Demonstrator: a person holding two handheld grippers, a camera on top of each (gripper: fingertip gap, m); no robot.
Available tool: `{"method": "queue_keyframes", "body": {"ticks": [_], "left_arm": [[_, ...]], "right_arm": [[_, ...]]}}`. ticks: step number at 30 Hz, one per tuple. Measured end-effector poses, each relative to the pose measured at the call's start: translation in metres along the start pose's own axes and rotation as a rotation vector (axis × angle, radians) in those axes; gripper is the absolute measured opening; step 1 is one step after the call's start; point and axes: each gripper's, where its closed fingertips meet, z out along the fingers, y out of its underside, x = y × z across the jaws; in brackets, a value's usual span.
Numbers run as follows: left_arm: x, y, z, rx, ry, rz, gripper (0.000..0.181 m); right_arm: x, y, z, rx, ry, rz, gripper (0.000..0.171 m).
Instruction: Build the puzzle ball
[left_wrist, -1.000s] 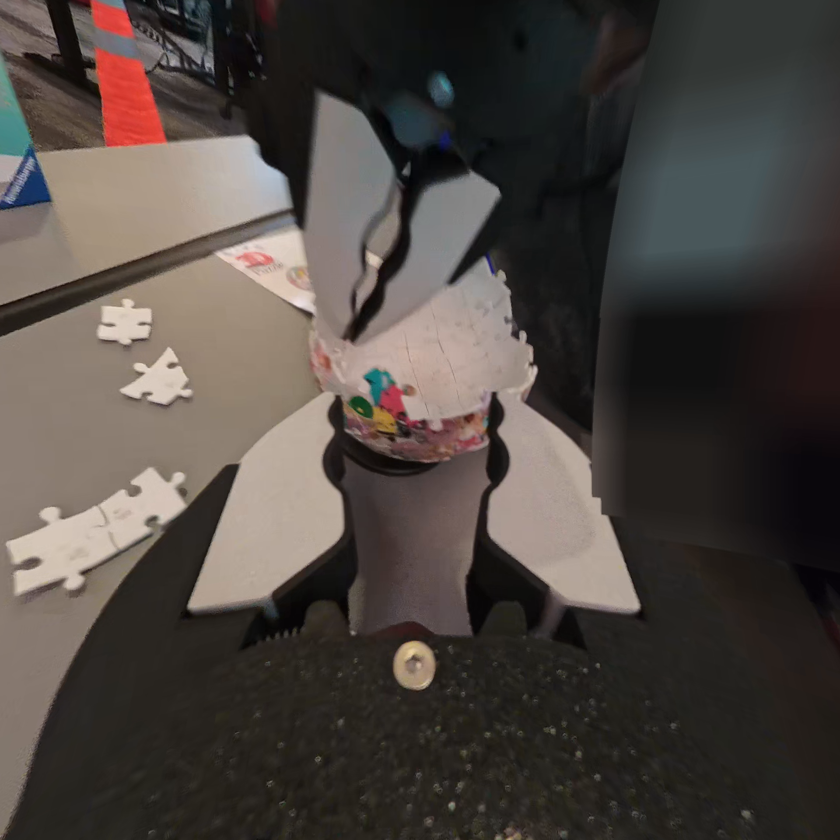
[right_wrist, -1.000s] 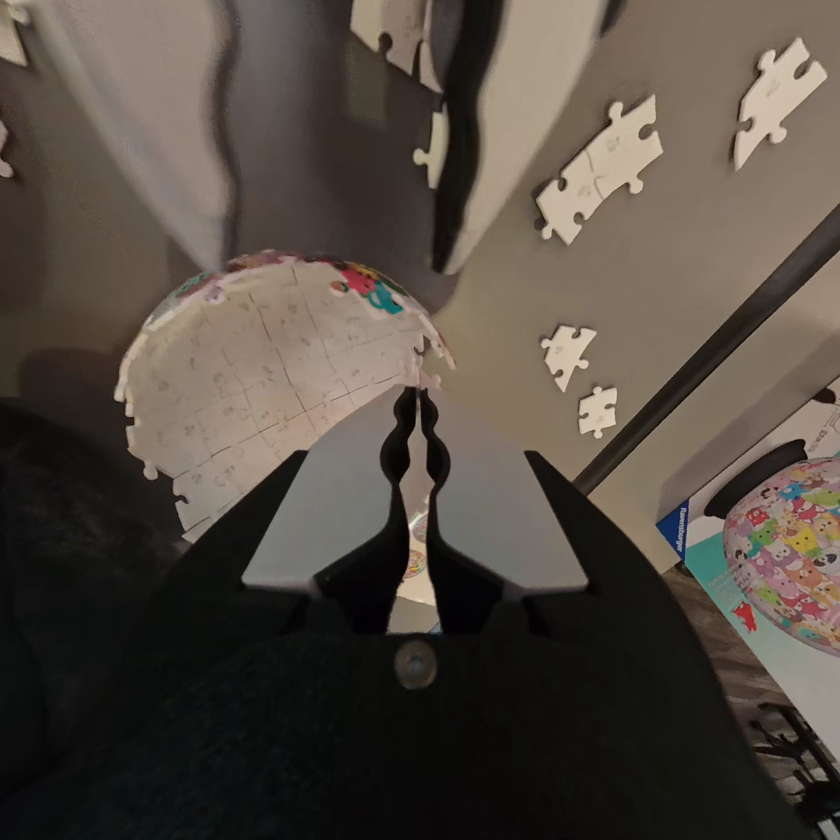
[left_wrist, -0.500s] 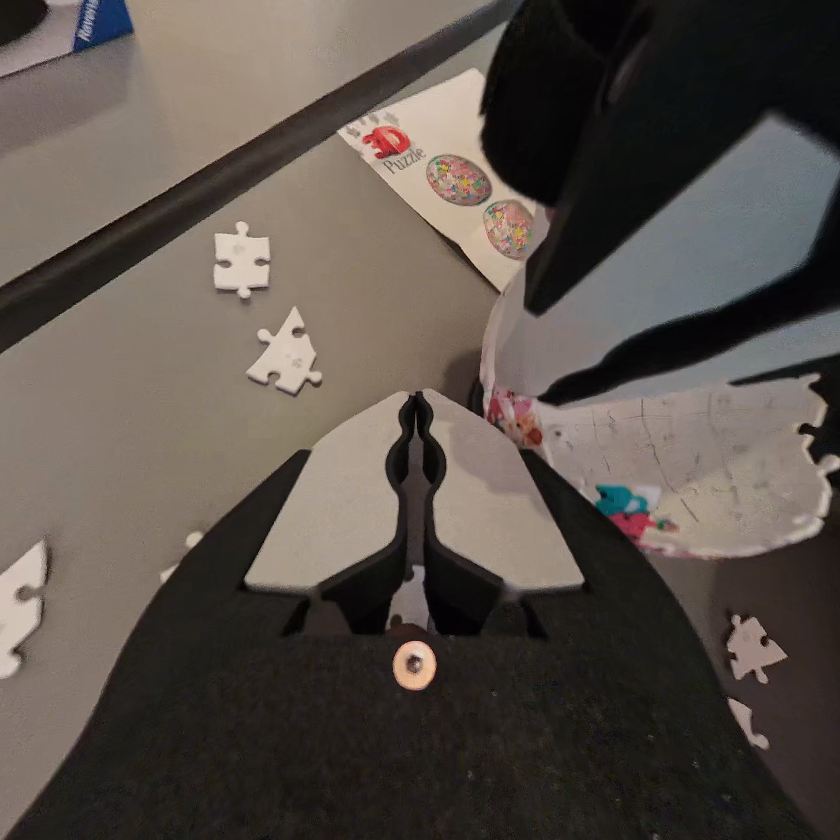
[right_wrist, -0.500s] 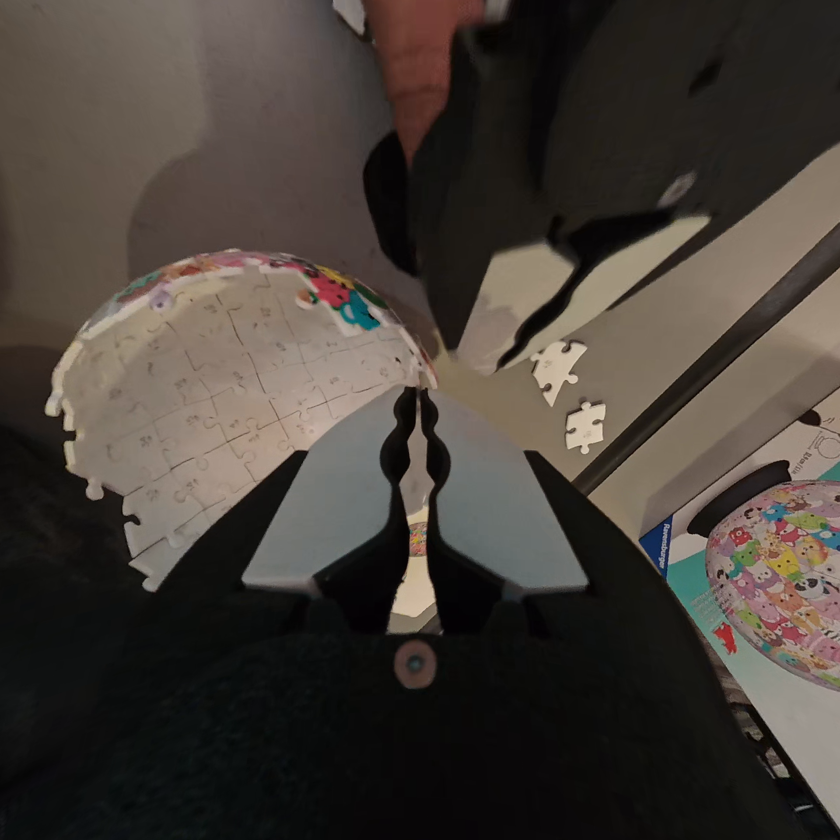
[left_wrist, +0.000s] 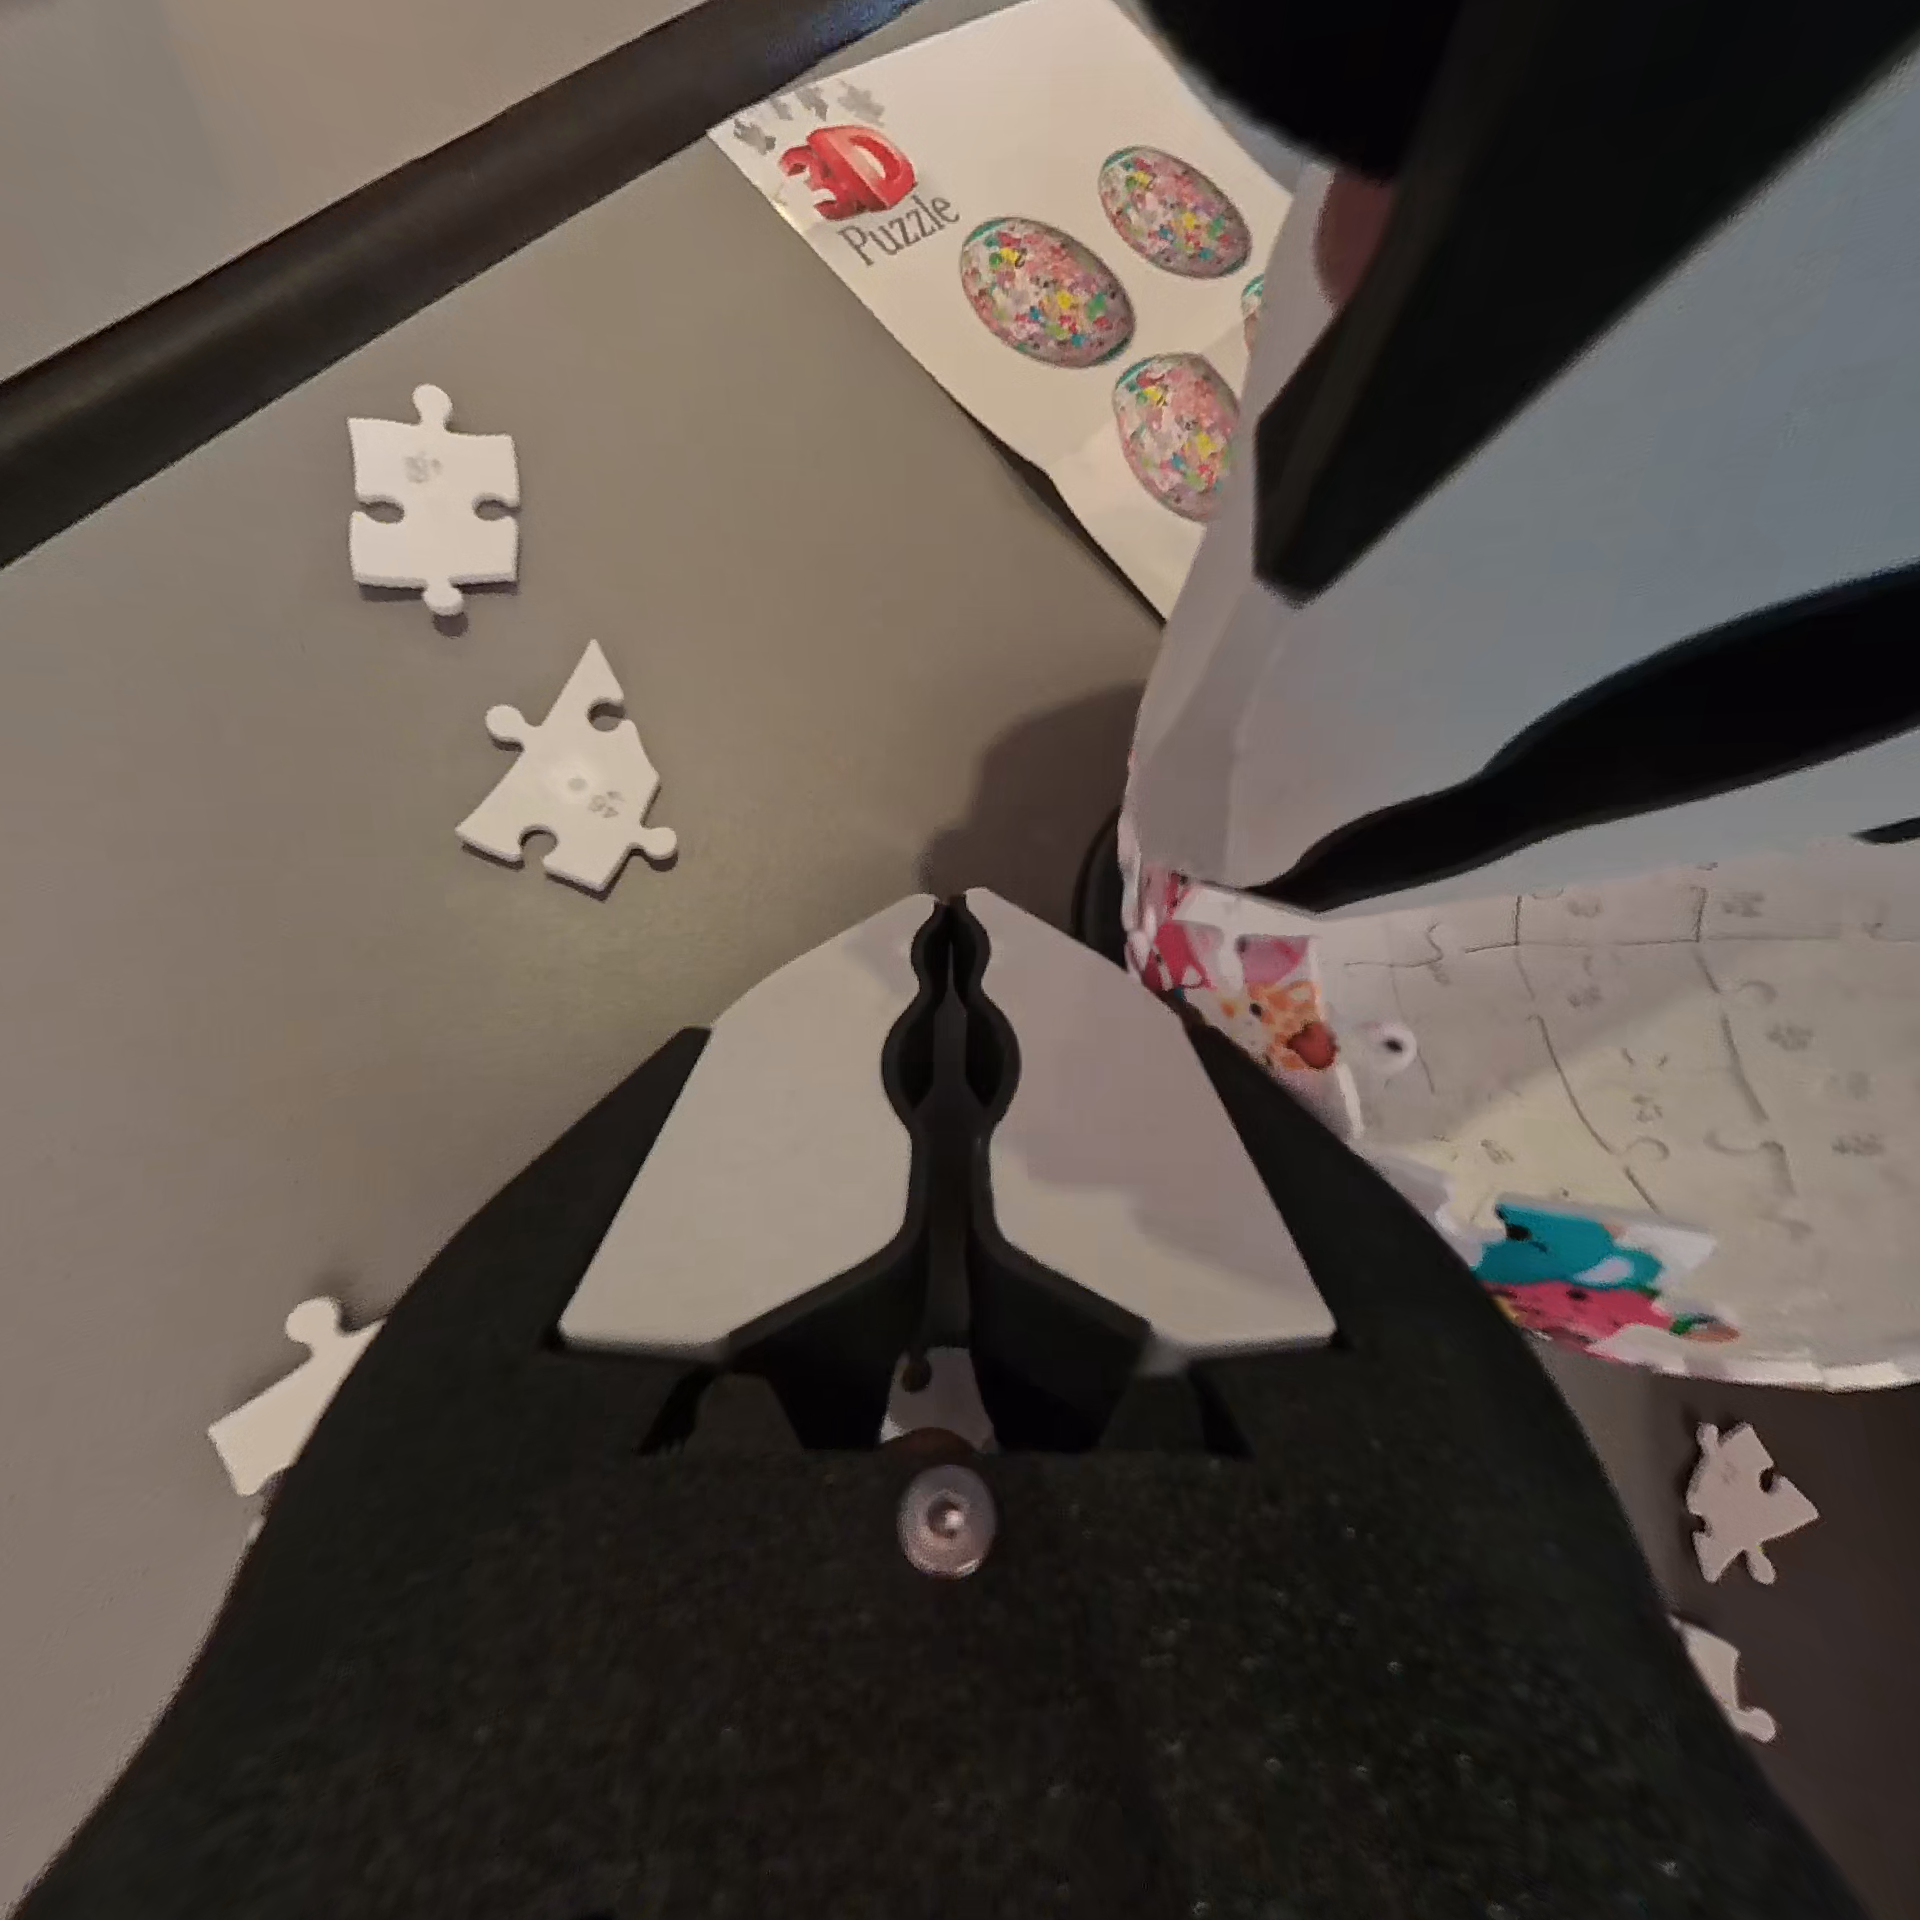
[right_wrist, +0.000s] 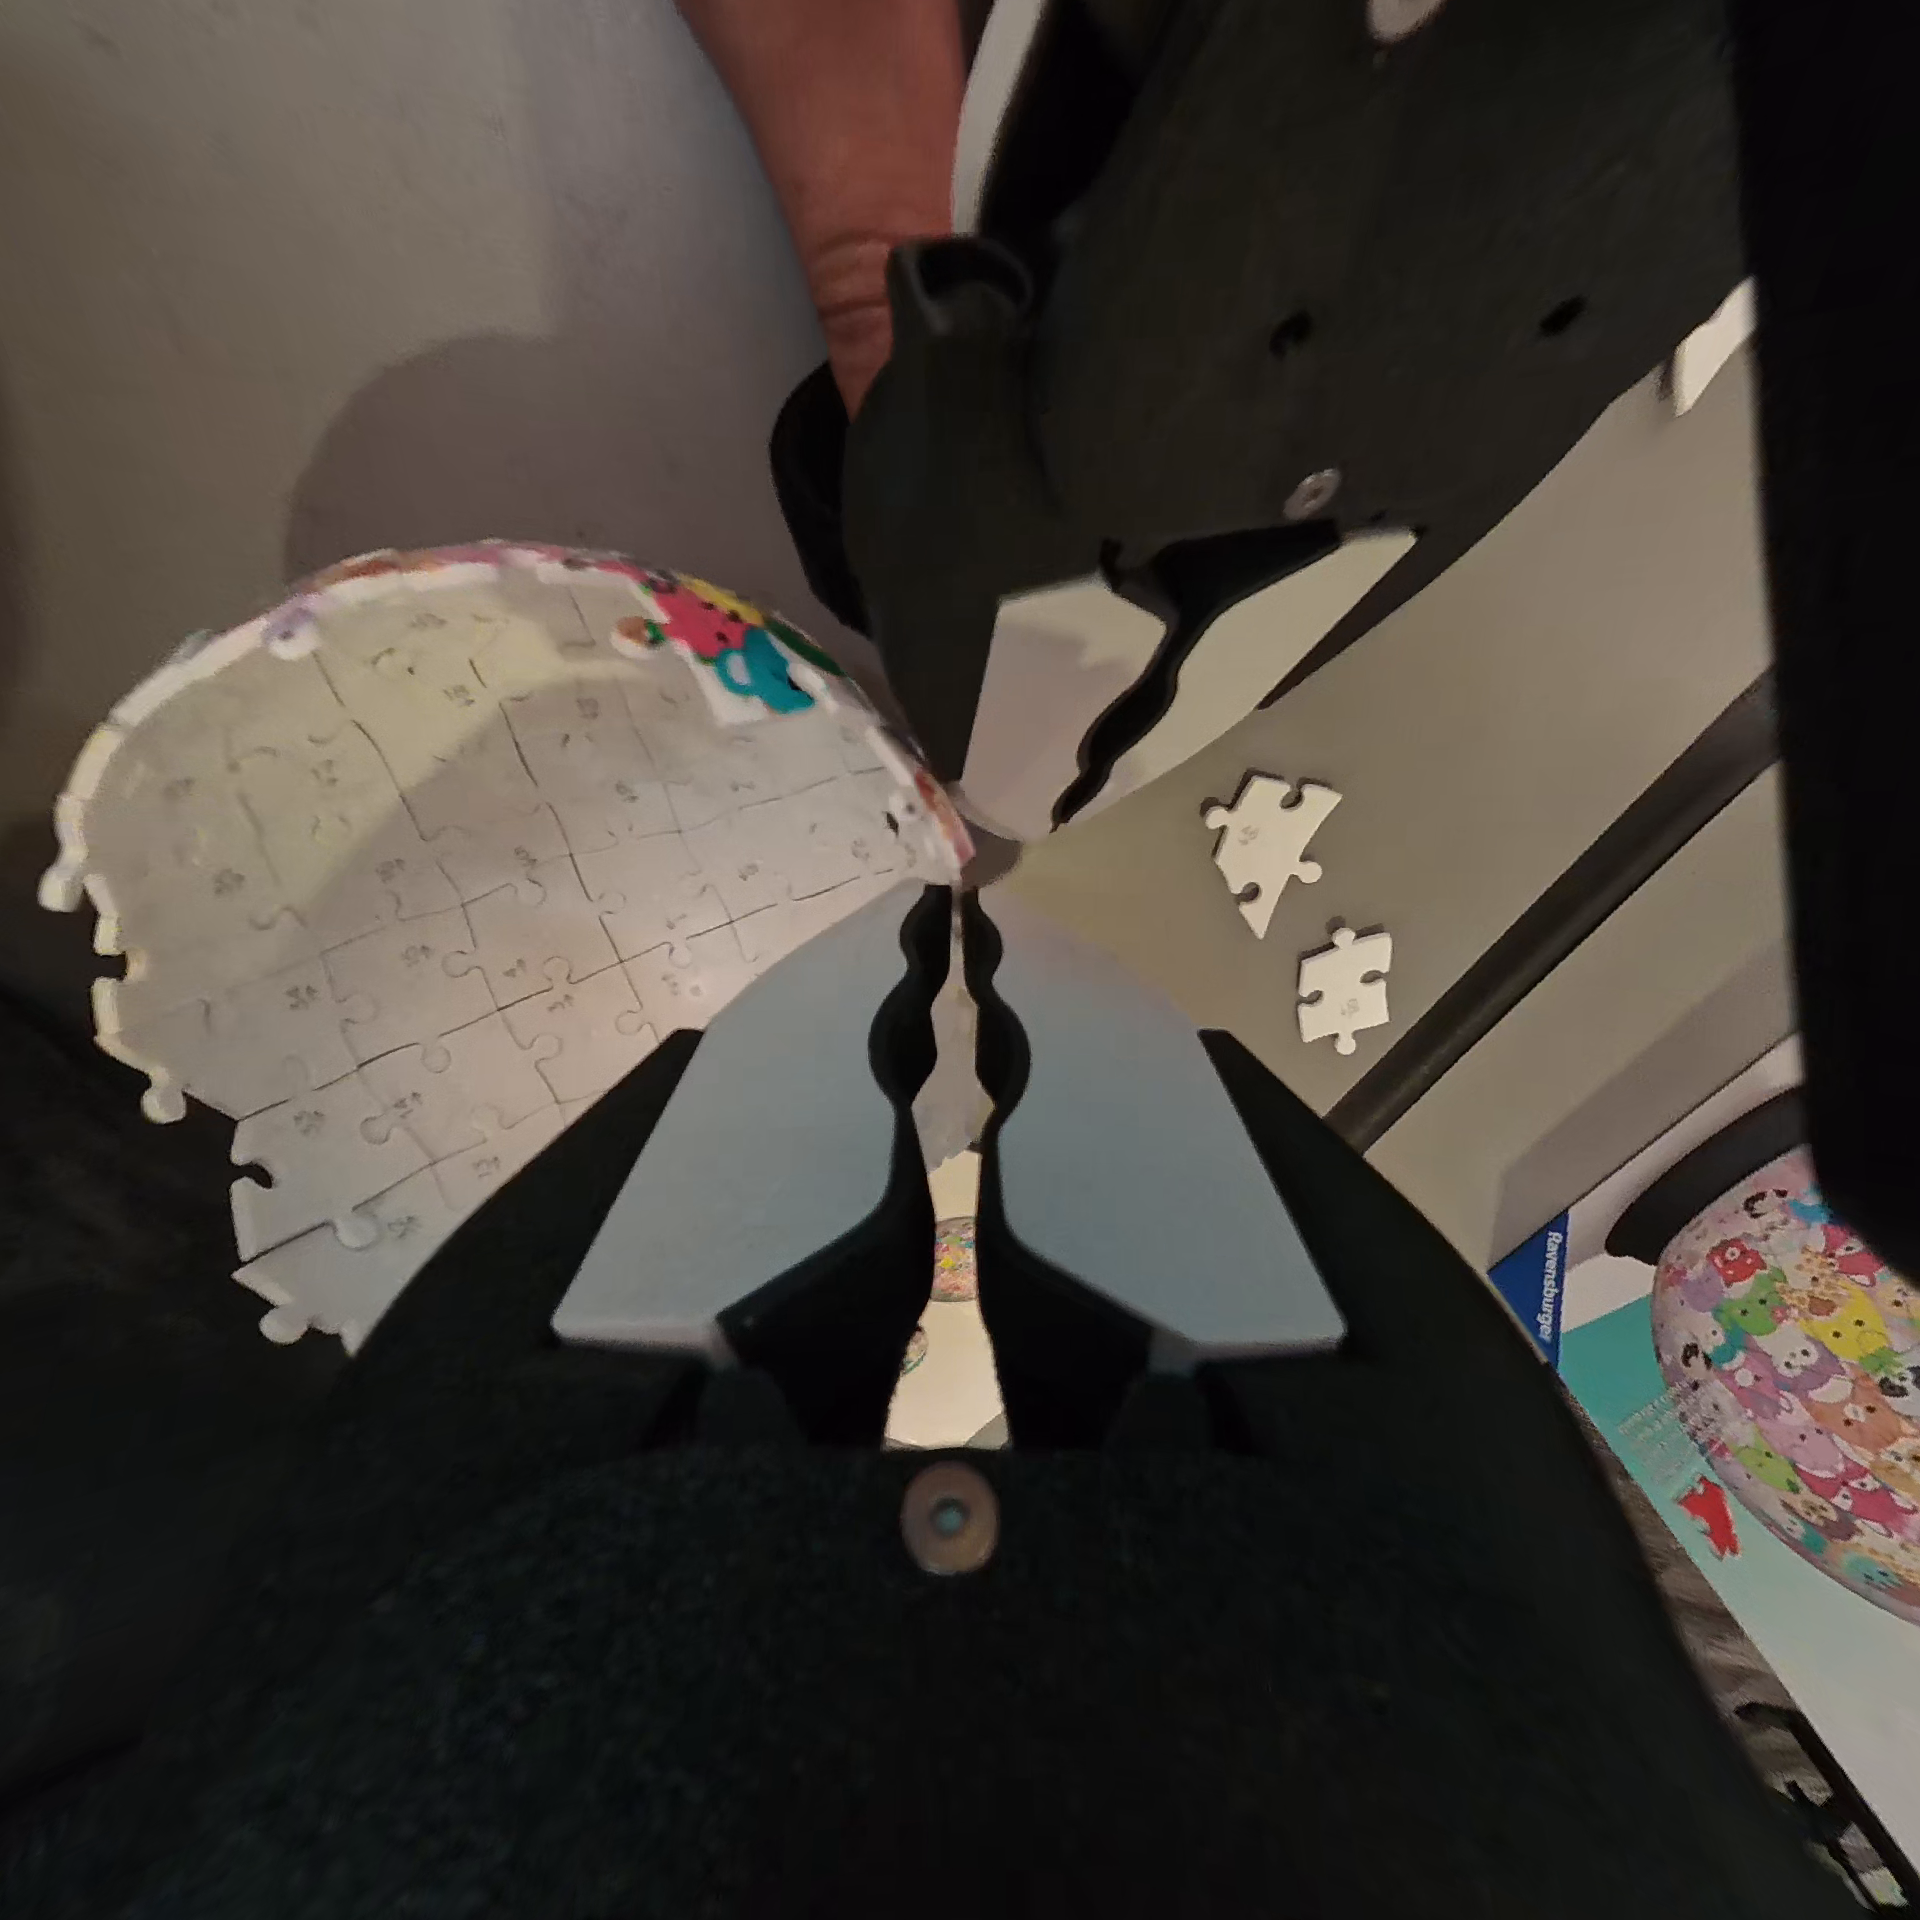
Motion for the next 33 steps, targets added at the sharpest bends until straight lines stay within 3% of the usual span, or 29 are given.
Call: {"method": "queue_keyframes", "body": {"ticks": [10, 33], "left_arm": [[0.003, -0.012, -0.01, 0.066, -0.008, 0.028, 0.0], [0.001, -0.005, -0.005, 0.037, 0.0, 0.033, 0.0]], "right_arm": [[0.0, -0.004, 0.001, 0.035, -0.017, -0.016, 0.002], [0.002, -0.008, 0.002, 0.16, -0.011, -0.153, 0.002]]}}
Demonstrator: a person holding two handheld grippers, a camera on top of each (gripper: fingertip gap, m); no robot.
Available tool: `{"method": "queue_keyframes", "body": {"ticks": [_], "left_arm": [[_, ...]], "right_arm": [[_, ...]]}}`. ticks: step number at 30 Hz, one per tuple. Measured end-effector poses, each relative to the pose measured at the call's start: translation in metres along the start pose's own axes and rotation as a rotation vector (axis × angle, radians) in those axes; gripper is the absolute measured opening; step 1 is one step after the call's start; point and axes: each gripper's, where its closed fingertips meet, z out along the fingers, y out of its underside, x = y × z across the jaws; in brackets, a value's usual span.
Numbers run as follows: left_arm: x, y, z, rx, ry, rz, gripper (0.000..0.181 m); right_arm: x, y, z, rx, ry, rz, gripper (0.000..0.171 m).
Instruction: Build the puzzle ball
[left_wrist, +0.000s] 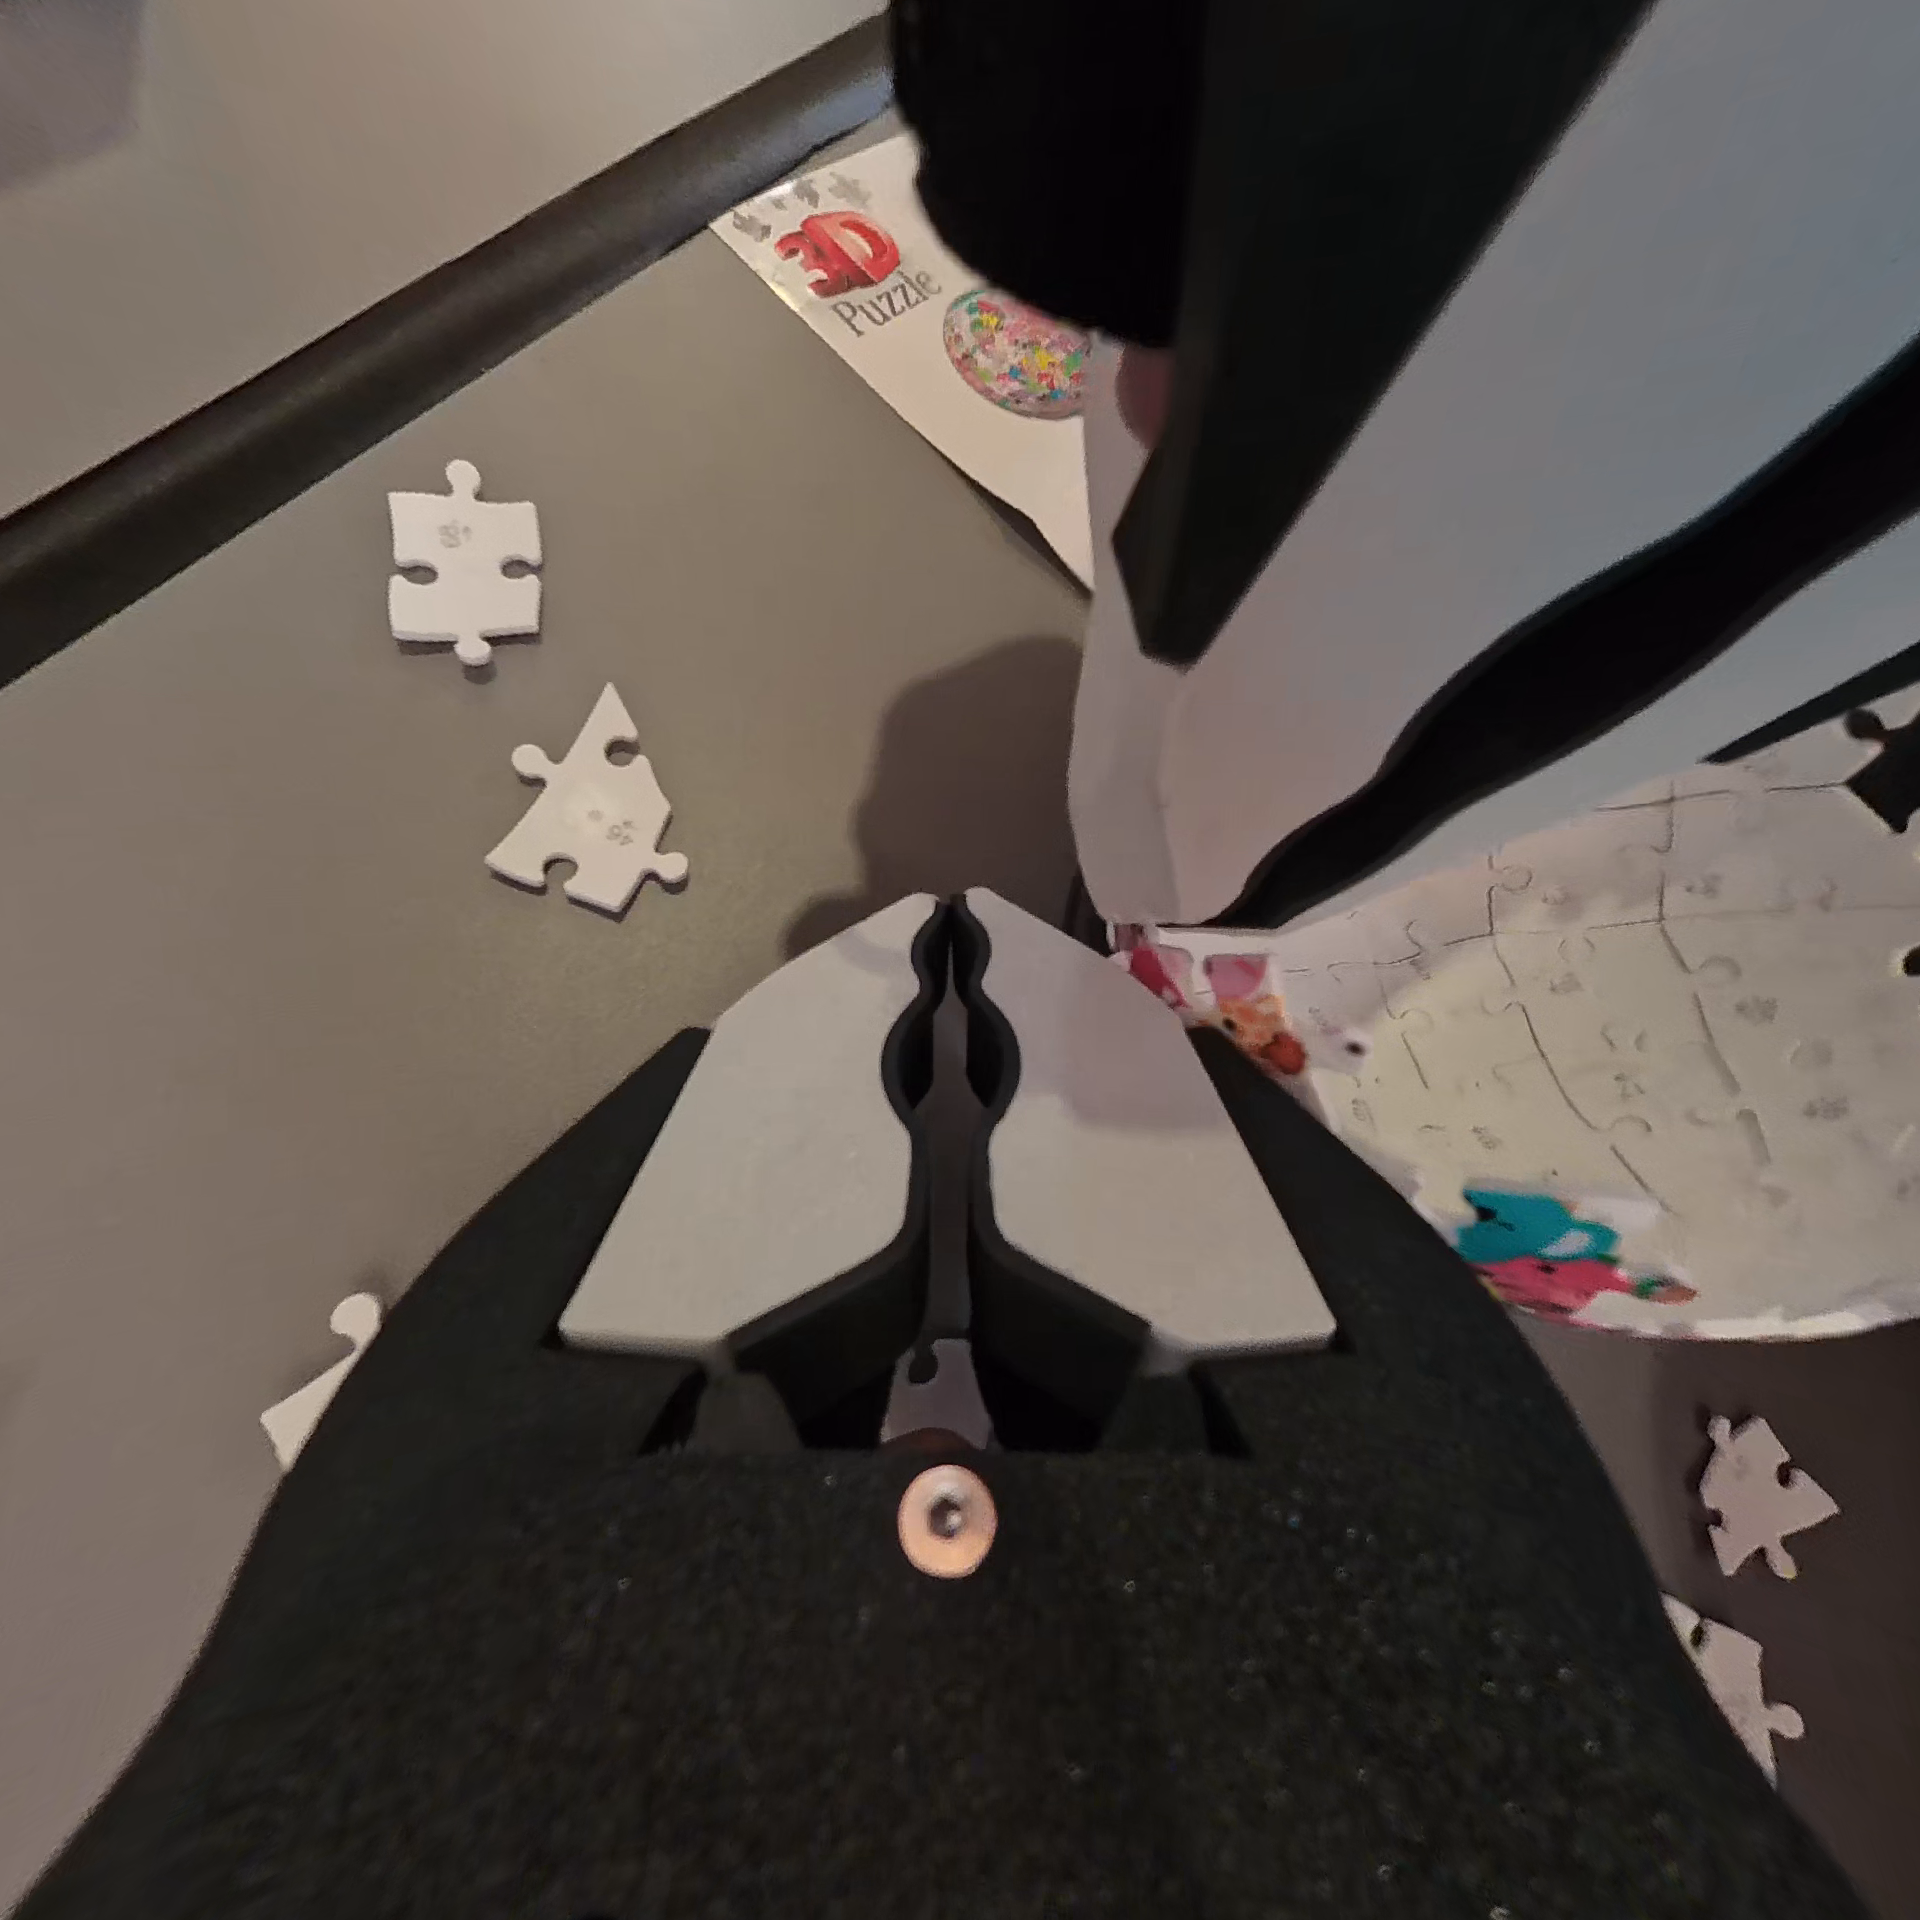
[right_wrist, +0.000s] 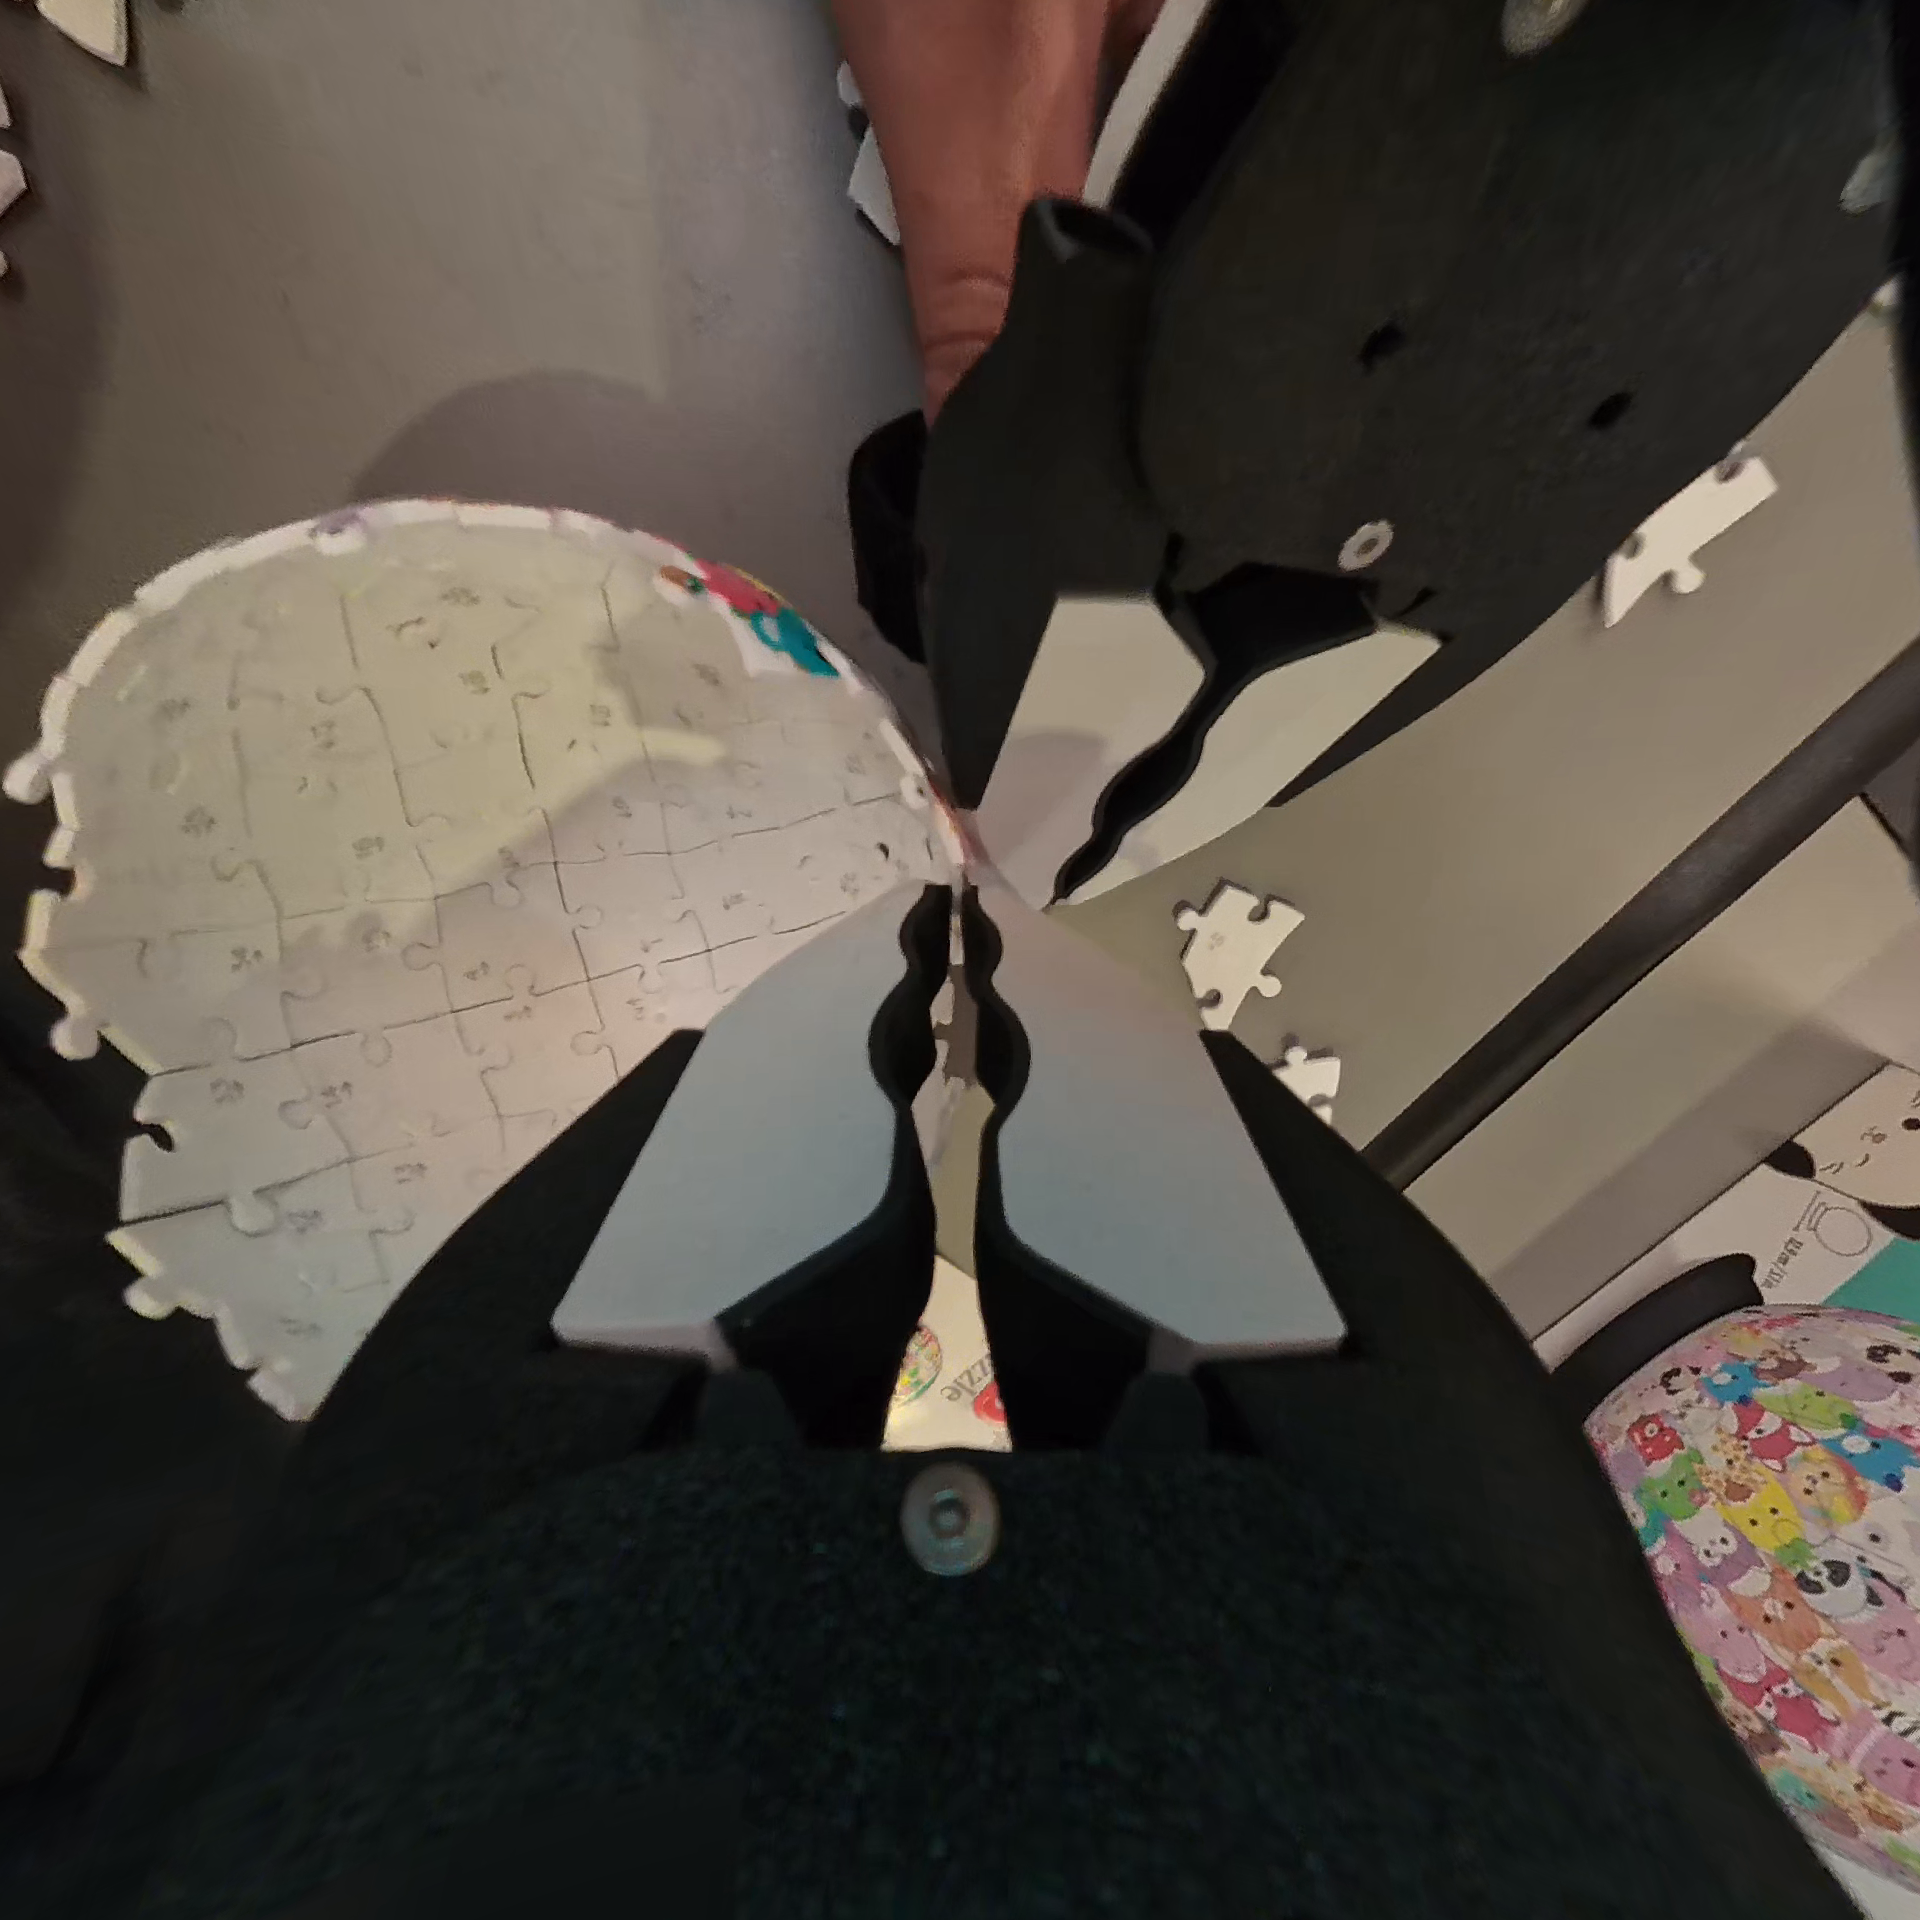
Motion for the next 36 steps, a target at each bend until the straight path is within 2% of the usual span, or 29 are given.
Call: {"method": "queue_keyframes", "body": {"ticks": [16, 26, 36], "left_arm": [[-0.001, 0.004, 0.005, -0.024, -0.001, -0.006, 0.0], [0.0, 0.006, 0.006, -0.036, -0.004, -0.002, 0.0], [-0.002, 0.005, 0.008, -0.037, -0.004, -0.006, 0.0]], "right_arm": [[0.001, 0.001, 0.0, -0.013, 0.023, -0.017, 0.003], [0.003, 0.004, 0.0, -0.018, 0.042, 0.003, 0.011], [0.0, 0.002, -0.029, 0.077, 0.117, 0.028, 0.019]]}}
